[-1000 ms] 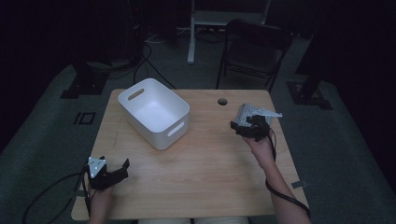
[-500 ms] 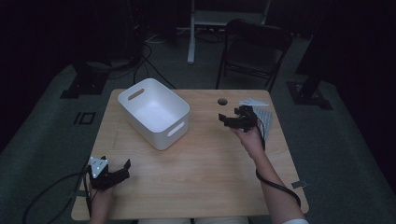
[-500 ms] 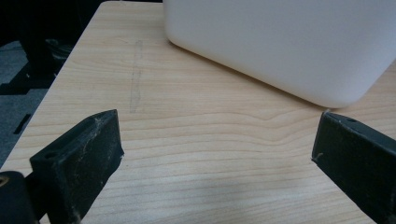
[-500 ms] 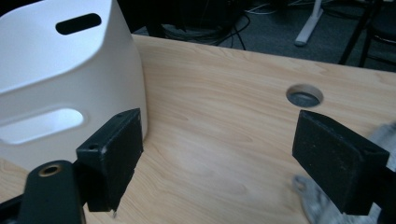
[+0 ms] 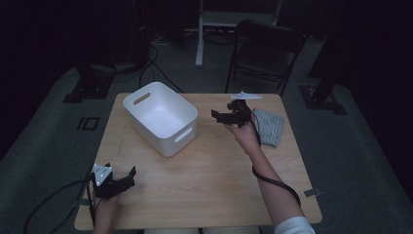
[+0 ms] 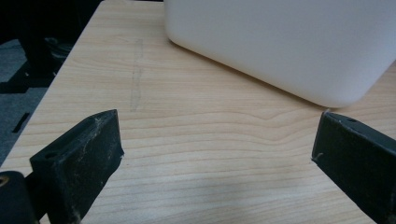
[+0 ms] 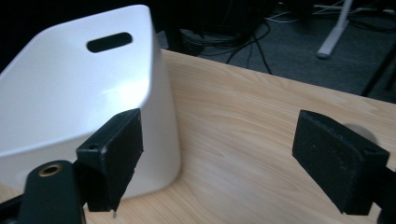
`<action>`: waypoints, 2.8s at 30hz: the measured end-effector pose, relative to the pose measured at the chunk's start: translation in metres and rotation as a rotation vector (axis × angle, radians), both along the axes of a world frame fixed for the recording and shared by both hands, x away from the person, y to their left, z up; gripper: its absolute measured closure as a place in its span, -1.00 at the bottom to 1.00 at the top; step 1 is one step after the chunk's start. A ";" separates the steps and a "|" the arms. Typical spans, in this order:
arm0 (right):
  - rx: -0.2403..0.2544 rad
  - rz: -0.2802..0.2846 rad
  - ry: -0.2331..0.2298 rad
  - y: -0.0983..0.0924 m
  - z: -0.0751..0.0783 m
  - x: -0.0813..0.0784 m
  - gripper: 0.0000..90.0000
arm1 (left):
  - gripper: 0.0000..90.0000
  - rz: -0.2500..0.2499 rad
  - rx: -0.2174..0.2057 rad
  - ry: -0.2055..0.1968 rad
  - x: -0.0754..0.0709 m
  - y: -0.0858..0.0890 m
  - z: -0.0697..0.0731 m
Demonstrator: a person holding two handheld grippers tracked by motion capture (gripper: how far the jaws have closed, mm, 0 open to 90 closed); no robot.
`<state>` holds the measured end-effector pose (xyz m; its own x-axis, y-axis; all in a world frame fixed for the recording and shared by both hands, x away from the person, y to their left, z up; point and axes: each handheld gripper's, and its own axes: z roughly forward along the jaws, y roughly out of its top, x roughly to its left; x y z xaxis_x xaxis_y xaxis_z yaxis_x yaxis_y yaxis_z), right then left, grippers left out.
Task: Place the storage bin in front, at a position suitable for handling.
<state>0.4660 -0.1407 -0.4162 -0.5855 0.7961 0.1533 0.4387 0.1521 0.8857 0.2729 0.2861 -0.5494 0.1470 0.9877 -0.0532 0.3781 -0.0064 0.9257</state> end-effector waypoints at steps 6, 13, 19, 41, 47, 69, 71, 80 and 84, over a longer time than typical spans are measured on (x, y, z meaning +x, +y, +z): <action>-0.002 0.040 0.008 0.025 0.003 0.008 -0.63 | -0.96 -0.007 -0.004 -0.001 0.000 0.000 0.000; -0.042 0.063 0.016 0.053 0.003 0.018 -0.57 | -0.96 -0.012 -0.009 -0.008 -0.001 0.000 0.001; -0.069 0.070 0.020 0.068 0.000 0.025 -0.57 | -0.96 -0.012 -0.015 -0.002 0.000 0.001 0.001; -0.224 0.110 0.088 0.108 -0.015 0.044 0.09 | -0.96 -0.020 -0.017 -0.006 0.000 0.001 0.001; -0.309 0.105 0.089 0.117 -0.017 0.047 0.66 | -0.96 -0.021 -0.028 -0.011 0.000 0.002 0.001; -0.311 0.112 0.139 0.101 -0.015 0.042 0.93 | -0.96 -0.025 -0.039 0.017 -0.001 -0.001 0.003; -0.313 0.123 0.144 0.096 -0.015 0.040 0.93 | -0.96 -0.009 -0.038 0.049 -0.001 -0.002 0.003; -0.315 0.145 0.150 0.082 -0.015 0.028 0.93 | -0.96 -0.057 -0.015 0.069 -0.002 -0.006 0.003; -0.317 0.160 0.150 0.075 -0.015 0.022 0.93 | -0.96 -0.057 -0.024 0.068 -0.002 -0.007 0.003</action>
